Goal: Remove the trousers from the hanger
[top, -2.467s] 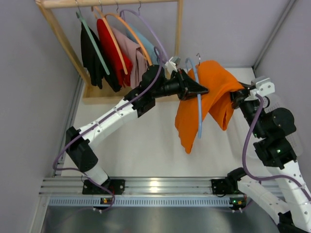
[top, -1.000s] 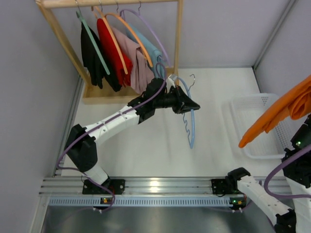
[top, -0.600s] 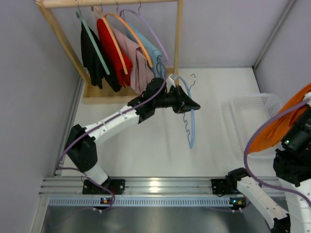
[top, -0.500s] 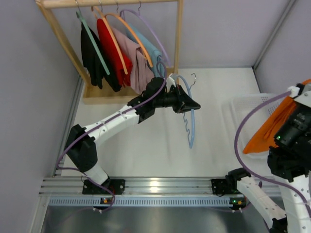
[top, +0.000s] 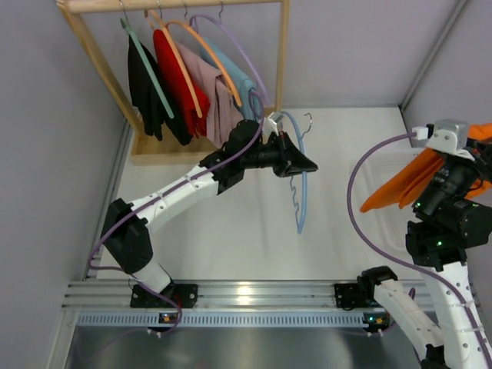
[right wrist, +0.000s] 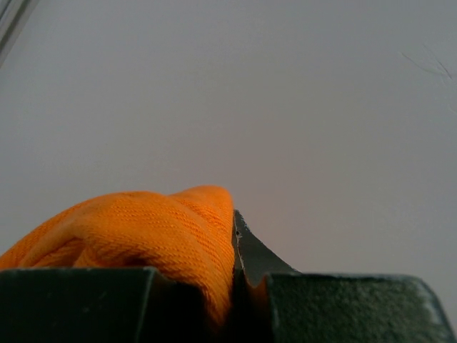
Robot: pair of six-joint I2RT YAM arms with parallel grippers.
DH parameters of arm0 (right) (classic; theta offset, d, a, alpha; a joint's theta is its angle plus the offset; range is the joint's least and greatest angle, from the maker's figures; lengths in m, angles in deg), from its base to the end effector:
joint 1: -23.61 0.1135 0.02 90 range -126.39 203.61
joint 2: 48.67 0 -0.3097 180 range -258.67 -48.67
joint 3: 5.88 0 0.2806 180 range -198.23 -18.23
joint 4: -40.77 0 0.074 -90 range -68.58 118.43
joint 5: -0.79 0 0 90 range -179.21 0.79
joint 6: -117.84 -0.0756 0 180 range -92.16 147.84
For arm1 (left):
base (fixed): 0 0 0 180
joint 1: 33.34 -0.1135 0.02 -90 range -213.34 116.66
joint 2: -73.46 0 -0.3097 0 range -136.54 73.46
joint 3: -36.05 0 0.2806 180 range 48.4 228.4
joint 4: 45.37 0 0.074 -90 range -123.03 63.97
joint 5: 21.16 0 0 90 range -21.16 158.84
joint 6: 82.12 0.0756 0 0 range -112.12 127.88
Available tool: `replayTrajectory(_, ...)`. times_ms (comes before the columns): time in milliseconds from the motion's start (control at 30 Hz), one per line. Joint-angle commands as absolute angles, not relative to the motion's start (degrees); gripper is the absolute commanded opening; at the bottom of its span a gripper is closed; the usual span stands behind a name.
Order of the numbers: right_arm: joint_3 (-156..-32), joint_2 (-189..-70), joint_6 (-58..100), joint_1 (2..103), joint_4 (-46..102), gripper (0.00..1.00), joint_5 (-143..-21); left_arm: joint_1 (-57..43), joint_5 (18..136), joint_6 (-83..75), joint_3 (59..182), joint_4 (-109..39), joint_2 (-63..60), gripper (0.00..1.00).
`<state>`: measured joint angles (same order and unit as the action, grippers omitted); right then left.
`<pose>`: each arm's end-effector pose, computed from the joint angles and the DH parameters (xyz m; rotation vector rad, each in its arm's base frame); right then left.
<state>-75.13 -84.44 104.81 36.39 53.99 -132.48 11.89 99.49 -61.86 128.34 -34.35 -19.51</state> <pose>0.1005 -0.0303 0.5432 0.0020 1.0972 -1.2997 0.2915 -0.3486 0.3913 0.0123 2.1961 -1.7872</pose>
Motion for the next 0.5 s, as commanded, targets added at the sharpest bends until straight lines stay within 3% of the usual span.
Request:
replayTrajectory(0,-75.89,-84.35,107.47,34.25,62.08,0.0,-126.75,11.4,100.3,-59.62,130.84,-37.07,-15.05,0.0)
replayTrajectory(233,-77.63,-89.71,103.53,22.49,58.07,0.0,-122.88,10.95,100.65,-59.8,130.22,-37.07,-14.17,0.0)
replayTrajectory(467,-77.65,-92.18,90.09,4.56,50.94,0.0,-108.41,10.34,101.0,-59.8,129.61,-37.07,-13.99,0.0)
